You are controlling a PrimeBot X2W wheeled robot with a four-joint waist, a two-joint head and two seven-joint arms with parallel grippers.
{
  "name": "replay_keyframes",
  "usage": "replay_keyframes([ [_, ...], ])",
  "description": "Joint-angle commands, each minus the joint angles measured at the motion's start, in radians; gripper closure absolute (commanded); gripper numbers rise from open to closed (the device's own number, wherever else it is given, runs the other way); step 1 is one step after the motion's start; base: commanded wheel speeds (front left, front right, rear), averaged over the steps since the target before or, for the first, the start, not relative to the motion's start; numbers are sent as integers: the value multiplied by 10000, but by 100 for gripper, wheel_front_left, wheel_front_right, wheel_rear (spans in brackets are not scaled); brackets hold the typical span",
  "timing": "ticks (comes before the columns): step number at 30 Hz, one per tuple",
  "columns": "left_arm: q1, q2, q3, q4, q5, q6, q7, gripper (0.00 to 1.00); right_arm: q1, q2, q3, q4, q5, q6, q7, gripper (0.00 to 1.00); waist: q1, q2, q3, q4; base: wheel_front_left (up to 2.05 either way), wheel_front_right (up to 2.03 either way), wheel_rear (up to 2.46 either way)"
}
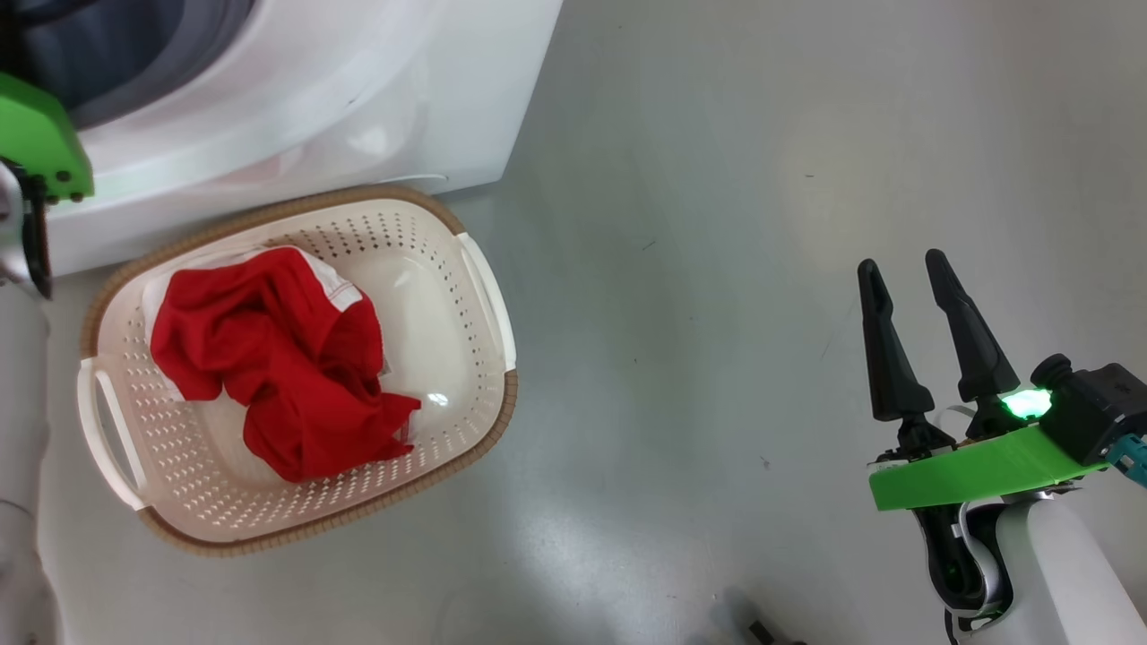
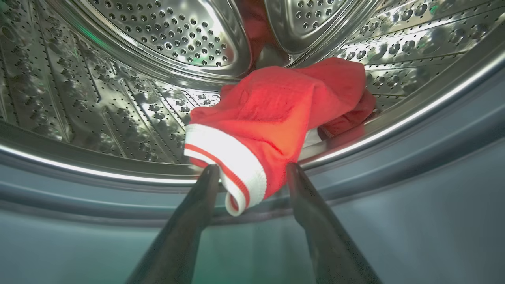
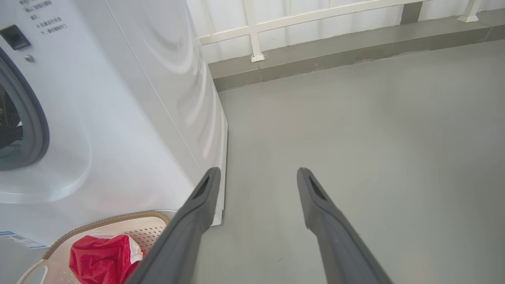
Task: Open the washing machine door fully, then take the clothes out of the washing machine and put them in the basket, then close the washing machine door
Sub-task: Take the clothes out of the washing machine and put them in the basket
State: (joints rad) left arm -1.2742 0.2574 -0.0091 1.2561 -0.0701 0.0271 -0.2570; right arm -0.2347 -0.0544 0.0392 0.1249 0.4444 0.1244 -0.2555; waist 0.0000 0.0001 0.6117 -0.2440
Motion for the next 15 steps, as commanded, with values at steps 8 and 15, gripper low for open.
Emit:
replay_keyframes([
  [8, 3, 520, 121, -316, -198, 47, -47, 100, 83, -12, 77, -280, 88, 63, -63, 0, 0, -1, -84, 53, 0, 0, 0],
  [15, 818, 251, 419, -1826, -557, -30, -47, 100, 62, -75, 14, -272, 22, 63, -63, 0, 0, -1, -357, 364, 0, 0, 0],
])
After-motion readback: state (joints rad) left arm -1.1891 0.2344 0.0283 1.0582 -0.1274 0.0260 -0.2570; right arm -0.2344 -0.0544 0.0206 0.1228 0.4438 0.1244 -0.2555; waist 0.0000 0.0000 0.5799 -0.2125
